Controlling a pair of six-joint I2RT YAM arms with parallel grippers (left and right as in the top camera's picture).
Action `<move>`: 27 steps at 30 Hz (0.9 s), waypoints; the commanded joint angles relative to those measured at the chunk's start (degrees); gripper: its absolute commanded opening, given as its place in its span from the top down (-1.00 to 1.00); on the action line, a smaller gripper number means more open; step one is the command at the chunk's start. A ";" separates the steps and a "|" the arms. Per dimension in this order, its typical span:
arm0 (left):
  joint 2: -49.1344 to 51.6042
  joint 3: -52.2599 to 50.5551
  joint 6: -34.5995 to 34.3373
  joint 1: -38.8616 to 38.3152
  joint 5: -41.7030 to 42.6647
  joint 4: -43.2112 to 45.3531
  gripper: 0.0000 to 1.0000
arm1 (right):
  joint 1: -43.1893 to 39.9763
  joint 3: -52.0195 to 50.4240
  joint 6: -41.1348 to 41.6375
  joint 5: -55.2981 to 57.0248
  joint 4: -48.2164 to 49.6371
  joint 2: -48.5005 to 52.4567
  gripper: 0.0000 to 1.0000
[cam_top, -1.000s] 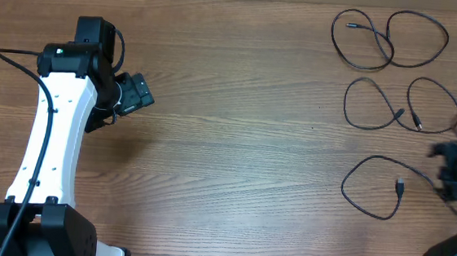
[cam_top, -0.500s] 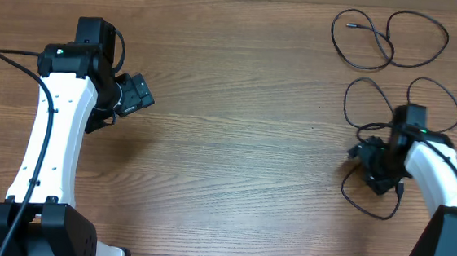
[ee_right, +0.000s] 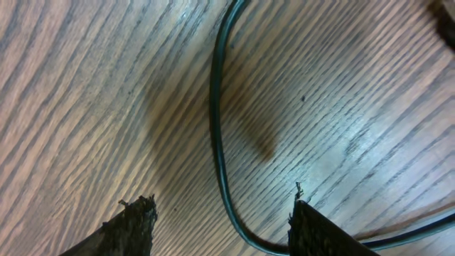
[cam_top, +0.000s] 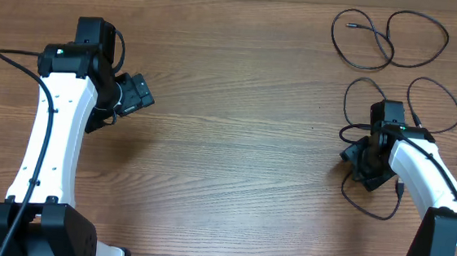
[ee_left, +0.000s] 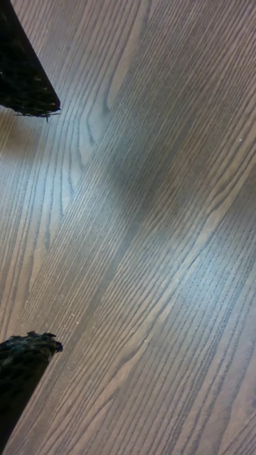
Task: Untangle cables
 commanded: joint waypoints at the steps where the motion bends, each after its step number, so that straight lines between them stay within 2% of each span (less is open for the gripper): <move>1: 0.52 -0.52 1.09 -0.50 -0.57 0.26 -0.99 | 0.28 -0.24 0.85 1.40 0.11 1.64 -0.21; 8: 0.52 -0.52 1.11 -0.50 -0.61 0.33 -0.99 | 0.28 -0.39 1.46 0.50 1.62 6.36 -0.16; 11: 0.52 -0.52 1.11 -0.50 -0.59 0.39 -0.99 | 0.28 -0.42 1.42 -0.94 3.13 7.37 -0.07; 16: 0.52 -0.52 1.11 -0.50 -0.61 0.13 -0.99 | 0.26 -0.42 1.40 -0.66 4.22 7.50 0.34; 22: 0.52 -0.52 1.11 -0.50 -0.61 0.15 -0.99 | -0.13 -0.22 0.42 0.17 6.25 7.50 0.92; 27: 0.52 -0.52 1.11 -0.50 -0.61 0.13 -0.99 | -0.59 3.02 -3.37 0.22 5.42 7.50 0.92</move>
